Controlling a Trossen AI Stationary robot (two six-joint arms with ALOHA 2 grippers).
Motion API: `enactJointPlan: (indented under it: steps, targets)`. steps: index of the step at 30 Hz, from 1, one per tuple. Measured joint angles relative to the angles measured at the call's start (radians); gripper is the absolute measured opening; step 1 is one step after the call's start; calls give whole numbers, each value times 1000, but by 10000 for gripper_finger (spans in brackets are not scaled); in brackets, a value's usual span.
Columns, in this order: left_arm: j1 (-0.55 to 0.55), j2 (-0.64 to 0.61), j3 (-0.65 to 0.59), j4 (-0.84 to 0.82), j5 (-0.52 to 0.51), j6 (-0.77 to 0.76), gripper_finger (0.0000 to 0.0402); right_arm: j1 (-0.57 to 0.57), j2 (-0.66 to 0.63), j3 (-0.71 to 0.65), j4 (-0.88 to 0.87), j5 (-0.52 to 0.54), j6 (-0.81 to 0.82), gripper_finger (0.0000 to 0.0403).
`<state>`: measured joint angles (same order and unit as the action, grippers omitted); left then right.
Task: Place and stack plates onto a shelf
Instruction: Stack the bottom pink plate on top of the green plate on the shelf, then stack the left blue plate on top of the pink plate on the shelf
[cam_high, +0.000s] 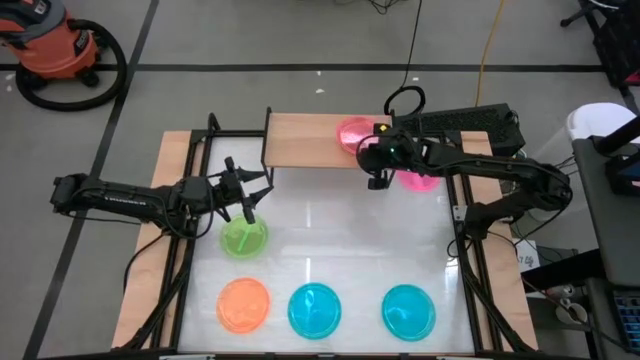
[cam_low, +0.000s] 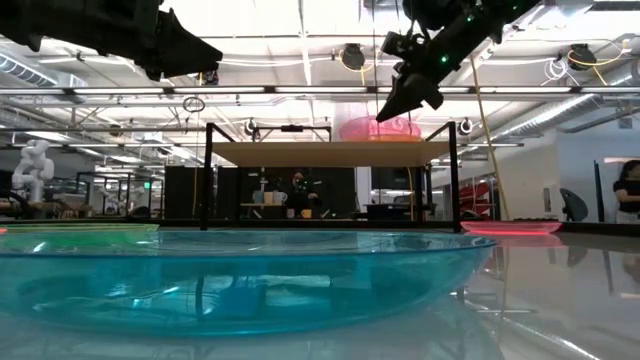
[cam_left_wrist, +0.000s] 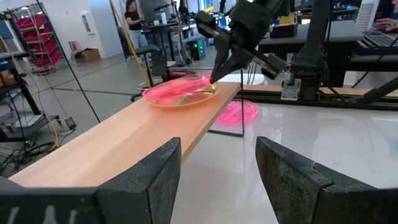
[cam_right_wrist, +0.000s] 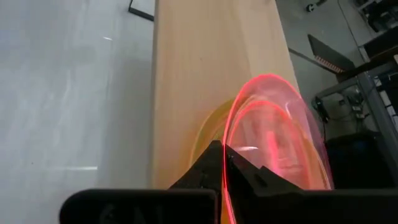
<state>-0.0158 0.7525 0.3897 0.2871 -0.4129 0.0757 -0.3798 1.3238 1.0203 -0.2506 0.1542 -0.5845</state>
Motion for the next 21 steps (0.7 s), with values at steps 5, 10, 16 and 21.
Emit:
enactJointPlan:
  steps: [5, 10, 16, 21]
  targets:
    - [0, 0, 0, -5, 0, -2, 214, -1, -5, 0, -7, 1, 25, 13]
    - [0, 0, 0, -7, 0, -9, 214, 0, -8, 0, -8, -2, 27, 60]
    - [0, 0, 0, -9, 1, -11, 214, 25, -38, 0, -14, 0, 52, 129]
    - [0, 0, 0, -16, 1, -12, 214, 57, -127, 0, -9, 0, 123, 162]
